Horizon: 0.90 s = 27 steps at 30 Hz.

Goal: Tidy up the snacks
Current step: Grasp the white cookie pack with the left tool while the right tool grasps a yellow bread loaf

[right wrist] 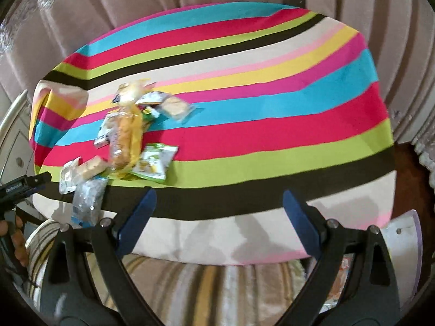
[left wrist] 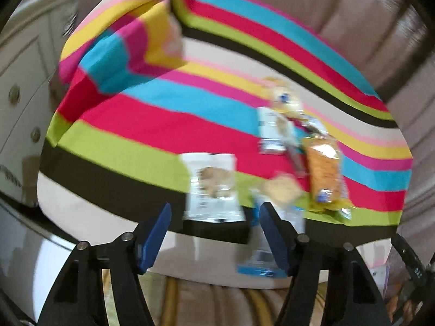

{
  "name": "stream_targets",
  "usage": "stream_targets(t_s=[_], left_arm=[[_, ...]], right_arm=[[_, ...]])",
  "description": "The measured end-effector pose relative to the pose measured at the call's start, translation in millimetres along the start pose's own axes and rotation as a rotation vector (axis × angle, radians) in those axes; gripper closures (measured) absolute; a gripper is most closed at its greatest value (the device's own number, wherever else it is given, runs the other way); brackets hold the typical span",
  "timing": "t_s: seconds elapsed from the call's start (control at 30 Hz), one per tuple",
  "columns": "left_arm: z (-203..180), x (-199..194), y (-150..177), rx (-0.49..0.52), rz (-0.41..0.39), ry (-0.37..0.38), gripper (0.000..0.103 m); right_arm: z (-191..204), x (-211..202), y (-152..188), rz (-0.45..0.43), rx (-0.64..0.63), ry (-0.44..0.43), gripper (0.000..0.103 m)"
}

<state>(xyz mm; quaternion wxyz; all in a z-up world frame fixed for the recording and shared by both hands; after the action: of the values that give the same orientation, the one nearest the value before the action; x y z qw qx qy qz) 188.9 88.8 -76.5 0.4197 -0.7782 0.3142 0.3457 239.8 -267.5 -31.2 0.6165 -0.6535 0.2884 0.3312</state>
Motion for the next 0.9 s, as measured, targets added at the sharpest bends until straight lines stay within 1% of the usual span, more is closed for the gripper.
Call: stream_targets(t_s=[0.1,0.23,0.33,0.47,0.63,0.7,0.73,0.9], left_arm=[[7,12,0,-0.025,0.037,0.006,0.035],[3,29,-1,0.006,0.074,-0.008,0.035],[4,38,0,0.023,0.095,-0.039,0.035],[4,48,2,0.053,0.123,-0.072,0.035],[-1,56,0,0.130,0.122,-0.122,0.036],[-3,57,0,0.162,0.116,-0.144,0.043],[-4,56,-1,0.168,0.113,-0.147,0.049],[-5,53,-1,0.175,0.094,-0.139,0.055]], right_arm=[[20,7,-2,0.014,-0.027,-0.013,0.008],[48,17,-9,0.010,-0.081,-0.003,0.008],[64,21,-16,-0.001,-0.108,0.007,0.008],[87,30,-23,0.001,-0.140,-0.004,0.008],[119,41,-31,-0.006,-0.187,-0.009,0.008],[133,46,-33,-0.011,-0.210,-0.009,0.008],[140,48,-34,-0.015,-0.225,-0.005,0.008],[163,59,-36,-0.023,-0.287,0.026,0.008]])
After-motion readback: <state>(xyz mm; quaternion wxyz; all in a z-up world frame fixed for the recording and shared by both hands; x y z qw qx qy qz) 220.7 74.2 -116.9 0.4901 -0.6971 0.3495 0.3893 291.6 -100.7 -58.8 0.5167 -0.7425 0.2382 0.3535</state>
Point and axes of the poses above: each gripper's, at about its wrist camera, not at the fingertips, and x roughly the way its jaws point, z to its left, y to its underside, the point moved 10 cm from there along x, roughly the way its jaws point, and after that the axes turned 8 degrees about y, right-handed, at the moved point
